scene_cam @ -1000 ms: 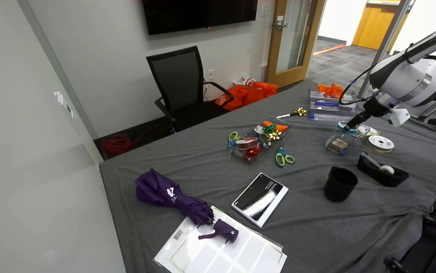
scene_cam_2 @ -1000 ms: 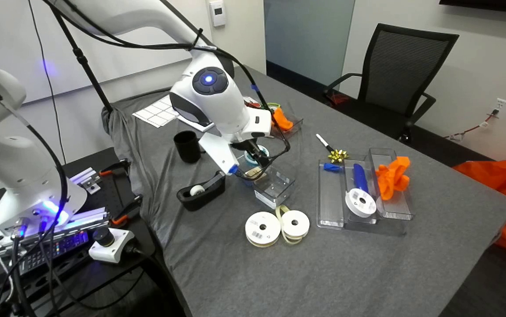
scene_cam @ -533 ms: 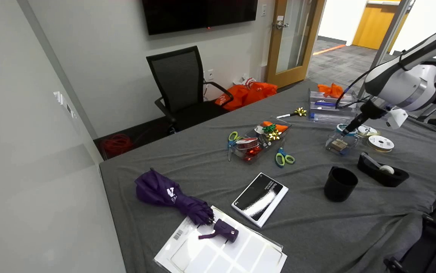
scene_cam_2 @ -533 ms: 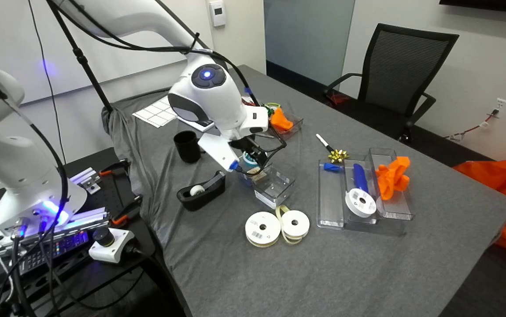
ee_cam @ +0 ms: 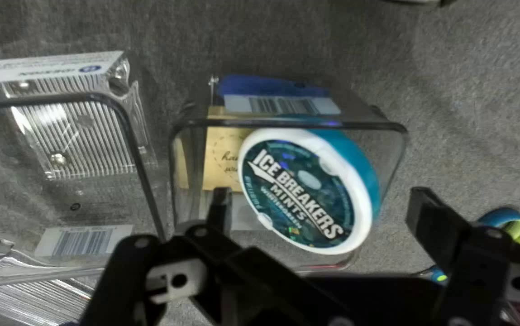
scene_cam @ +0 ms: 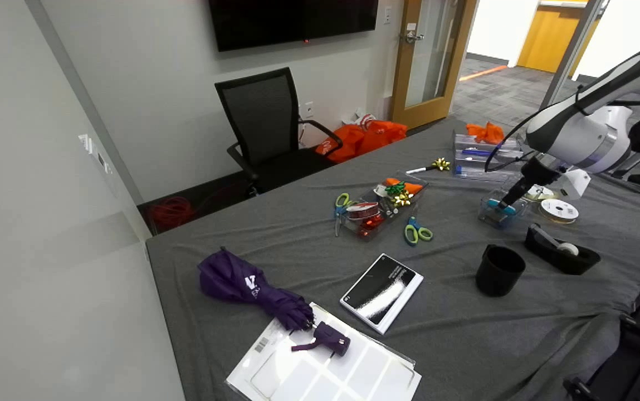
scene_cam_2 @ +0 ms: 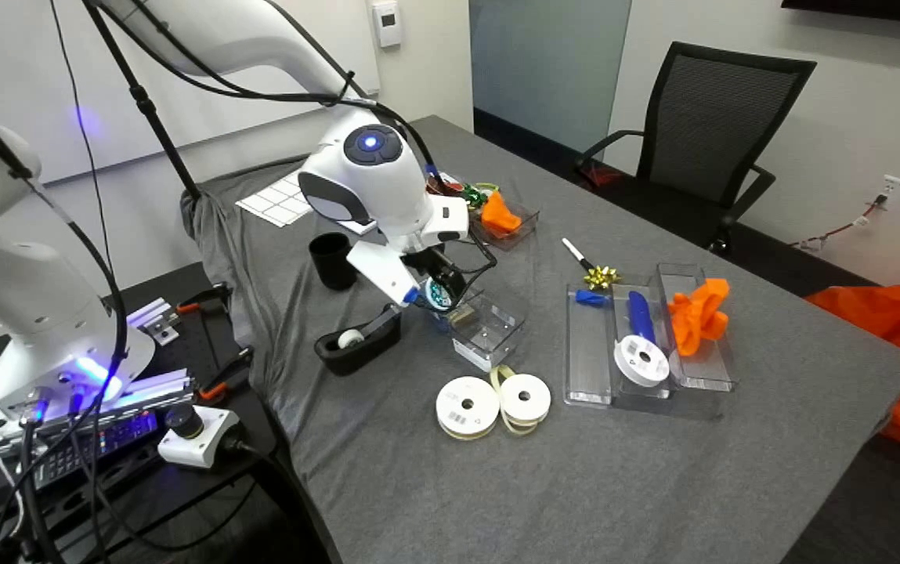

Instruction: Put the white and blue object in the clear container on the left.

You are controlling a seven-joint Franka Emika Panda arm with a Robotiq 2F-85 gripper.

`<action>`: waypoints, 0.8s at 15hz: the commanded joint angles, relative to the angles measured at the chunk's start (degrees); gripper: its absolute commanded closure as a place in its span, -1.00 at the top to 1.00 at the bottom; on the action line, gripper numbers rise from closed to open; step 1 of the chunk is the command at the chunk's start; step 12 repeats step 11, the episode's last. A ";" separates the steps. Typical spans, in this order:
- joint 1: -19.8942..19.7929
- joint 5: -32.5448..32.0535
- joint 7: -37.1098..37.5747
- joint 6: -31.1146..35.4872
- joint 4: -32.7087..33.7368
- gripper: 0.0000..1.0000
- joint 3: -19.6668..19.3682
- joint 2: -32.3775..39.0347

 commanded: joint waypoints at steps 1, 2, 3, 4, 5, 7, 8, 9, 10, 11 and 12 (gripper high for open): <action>0.55 -0.49 0.44 0.61 -0.54 1.00 -0.47 -0.36; 0.44 -0.39 0.36 0.38 -0.56 1.00 -0.40 -0.47; 0.18 -0.12 0.10 0.13 -0.63 1.00 -0.17 -0.69; 0.08 -0.05 0.01 -0.07 -0.71 1.00 -0.09 -0.89; -0.15 0.22 -0.20 -0.36 -0.84 1.00 0.14 -1.26; -0.12 0.20 0.20 -1.32 -1.23 1.00 0.10 -2.39; -0.04 0.11 0.60 -2.02 -1.40 1.00 -0.01 -3.12; 0.18 -0.23 1.34 -2.89 -1.55 1.00 -0.34 -3.92; 0.34 -0.41 2.08 -3.49 -1.60 1.00 -0.56 -4.52; 0.38 -0.77 2.81 -4.72 -1.44 1.00 -0.78 -5.21; 0.38 -0.77 2.81 -4.72 -1.44 1.00 -0.78 -5.21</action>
